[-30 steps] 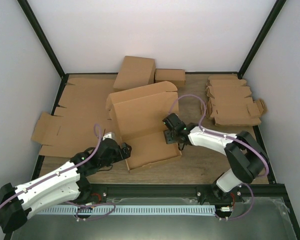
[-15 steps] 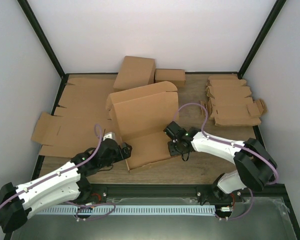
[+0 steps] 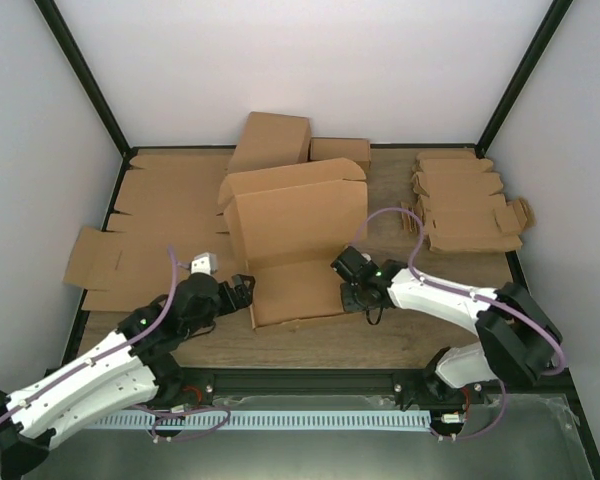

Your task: Fold the paper box

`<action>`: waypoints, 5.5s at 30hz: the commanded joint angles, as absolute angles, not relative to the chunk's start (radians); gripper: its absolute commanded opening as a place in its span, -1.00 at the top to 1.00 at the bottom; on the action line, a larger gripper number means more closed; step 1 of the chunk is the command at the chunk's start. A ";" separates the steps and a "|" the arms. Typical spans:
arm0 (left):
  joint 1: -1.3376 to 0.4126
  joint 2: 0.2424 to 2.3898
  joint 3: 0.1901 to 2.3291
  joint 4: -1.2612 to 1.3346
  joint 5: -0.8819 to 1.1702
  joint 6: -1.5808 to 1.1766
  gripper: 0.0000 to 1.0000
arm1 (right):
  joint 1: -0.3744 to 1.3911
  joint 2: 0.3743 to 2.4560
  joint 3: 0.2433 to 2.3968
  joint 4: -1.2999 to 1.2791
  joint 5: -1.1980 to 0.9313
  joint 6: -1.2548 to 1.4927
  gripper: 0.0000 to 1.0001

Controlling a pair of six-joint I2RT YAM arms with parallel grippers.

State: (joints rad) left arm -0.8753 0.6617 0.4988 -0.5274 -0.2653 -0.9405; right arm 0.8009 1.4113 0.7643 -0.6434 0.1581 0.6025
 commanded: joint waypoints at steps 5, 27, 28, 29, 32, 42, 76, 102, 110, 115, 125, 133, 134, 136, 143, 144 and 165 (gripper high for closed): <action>-0.843 0.621 0.649 -0.600 -0.406 -0.795 -1.00 | 0.805 1.256 0.738 -0.681 0.254 0.811 0.93; -0.614 0.991 0.919 -0.396 -0.160 -0.351 -0.84 | 0.347 0.956 0.860 -0.520 -0.155 0.395 -0.47; -0.590 1.019 0.942 -0.400 -0.132 -0.353 -0.81 | 0.297 0.961 0.876 -0.503 -0.202 0.385 -0.54; -0.558 1.055 0.966 -0.408 -0.093 -0.356 -0.79 | 0.253 0.967 0.886 -0.477 -0.258 0.371 -0.59; -0.489 1.136 1.034 -0.428 0.008 -0.348 -0.78 | 0.145 0.986 0.901 -0.390 -0.385 0.351 -0.88; -0.445 1.220 1.118 -0.395 0.028 -0.297 -0.86 | 0.114 1.169 1.001 -0.260 -0.324 0.240 -0.96; -0.447 1.441 1.244 -0.424 0.032 -0.204 0.77 | 0.155 1.379 1.126 -0.295 -0.419 0.107 0.46; -0.691 1.157 0.890 -0.160 -0.153 -0.481 0.92 | 0.518 1.017 0.745 -0.105 0.094 0.385 0.98; -0.701 1.159 0.814 -0.112 -0.156 -0.540 0.91 | 0.543 1.006 0.651 -0.043 0.107 0.408 0.98; -0.700 1.193 0.822 -0.110 -0.172 -0.557 0.91 | 0.543 1.024 0.650 -0.035 0.123 0.395 0.98; -0.702 1.216 0.818 -0.103 -0.150 -0.587 0.90 | 0.543 1.022 0.620 -0.026 0.126 0.388 0.98; -0.707 1.175 0.740 -0.095 -0.144 -0.621 0.88 | 0.543 0.978 0.536 -0.012 0.122 0.389 0.98; -0.707 1.171 0.727 -0.088 -0.138 -0.632 0.88 | 0.543 0.976 0.524 -0.007 0.120 0.393 0.98; -0.706 1.168 0.720 -0.080 -0.127 -0.646 0.87 | 0.543 0.973 0.509 -0.003 0.118 0.396 0.98; -0.706 1.181 0.874 -0.194 -0.165 -0.654 0.84 | 0.543 0.940 0.511 0.000 0.115 0.380 0.98; -0.707 1.181 0.894 -0.206 -0.166 -0.660 0.84 | 0.543 0.936 0.510 -0.001 0.115 0.377 0.98; -0.707 1.125 0.754 -0.191 -0.104 -0.681 0.74 | 0.543 0.947 0.505 -0.023 0.103 0.365 0.98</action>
